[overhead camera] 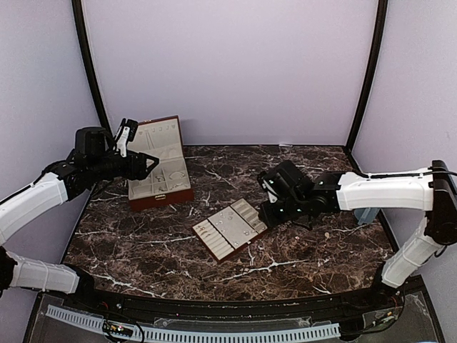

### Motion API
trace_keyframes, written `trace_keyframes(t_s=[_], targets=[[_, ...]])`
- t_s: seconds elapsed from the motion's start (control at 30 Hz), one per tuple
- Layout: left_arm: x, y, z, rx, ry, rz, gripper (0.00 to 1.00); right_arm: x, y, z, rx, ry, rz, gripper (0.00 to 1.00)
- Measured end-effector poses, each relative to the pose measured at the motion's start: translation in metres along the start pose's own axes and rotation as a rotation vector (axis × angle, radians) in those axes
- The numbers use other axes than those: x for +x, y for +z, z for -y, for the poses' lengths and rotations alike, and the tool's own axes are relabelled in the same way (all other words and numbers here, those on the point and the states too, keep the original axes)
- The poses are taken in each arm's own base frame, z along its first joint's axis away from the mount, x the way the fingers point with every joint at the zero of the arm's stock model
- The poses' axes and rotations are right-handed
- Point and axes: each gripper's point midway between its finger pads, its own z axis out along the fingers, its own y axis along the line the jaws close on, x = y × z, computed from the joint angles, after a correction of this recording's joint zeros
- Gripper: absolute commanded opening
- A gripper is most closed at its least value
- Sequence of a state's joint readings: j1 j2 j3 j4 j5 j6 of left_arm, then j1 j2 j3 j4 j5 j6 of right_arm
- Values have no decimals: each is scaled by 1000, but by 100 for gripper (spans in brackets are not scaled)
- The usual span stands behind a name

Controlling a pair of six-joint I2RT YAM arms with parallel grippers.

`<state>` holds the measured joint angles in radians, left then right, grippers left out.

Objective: Organize the mixed jewelry
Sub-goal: Pick up the earring from the center of the board.

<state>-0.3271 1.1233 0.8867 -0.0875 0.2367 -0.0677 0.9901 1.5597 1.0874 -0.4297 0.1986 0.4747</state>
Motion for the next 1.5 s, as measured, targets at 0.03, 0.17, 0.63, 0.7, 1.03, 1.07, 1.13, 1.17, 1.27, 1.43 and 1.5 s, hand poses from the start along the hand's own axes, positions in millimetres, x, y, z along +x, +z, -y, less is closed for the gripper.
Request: trace_keyframes(t_s=[0.03, 0.17, 0.63, 0.7, 1.03, 1.07, 1.13, 1.17, 1.27, 1.43, 1.5], targets=[[0, 0, -1, -6, 3, 3, 76, 5, 1, 15, 22, 33, -8, 26], [0, 0, -3, -18, 9, 3, 76, 33, 7, 70, 99, 148, -59, 24], [0, 0, -4, -21, 14, 6, 77, 96, 21, 125, 98, 350, -162, 17], [0, 1, -4, -21, 14, 5, 77, 95, 23, 123, 84, 352, -160, 16], [0, 1, -4, -21, 15, 4, 76, 100, 31, 121, 72, 353, -183, 12], [0, 1, -4, -21, 15, 4, 76, 100, 32, 122, 74, 352, -184, 12], [0, 1, -4, -21, 16, 4, 77, 101, 32, 123, 80, 352, -184, 12], [0, 1, -4, -21, 17, 4, 77, 101, 32, 123, 82, 352, -184, 12], [0, 1, -4, -22, 17, 4, 77, 101, 32, 124, 90, 351, -181, 12], [0, 1, -4, -22, 17, 4, 77, 104, 33, 125, 95, 350, -188, 8], [0, 1, -4, -22, 17, 4, 77, 105, 33, 126, 97, 350, -192, 7]])
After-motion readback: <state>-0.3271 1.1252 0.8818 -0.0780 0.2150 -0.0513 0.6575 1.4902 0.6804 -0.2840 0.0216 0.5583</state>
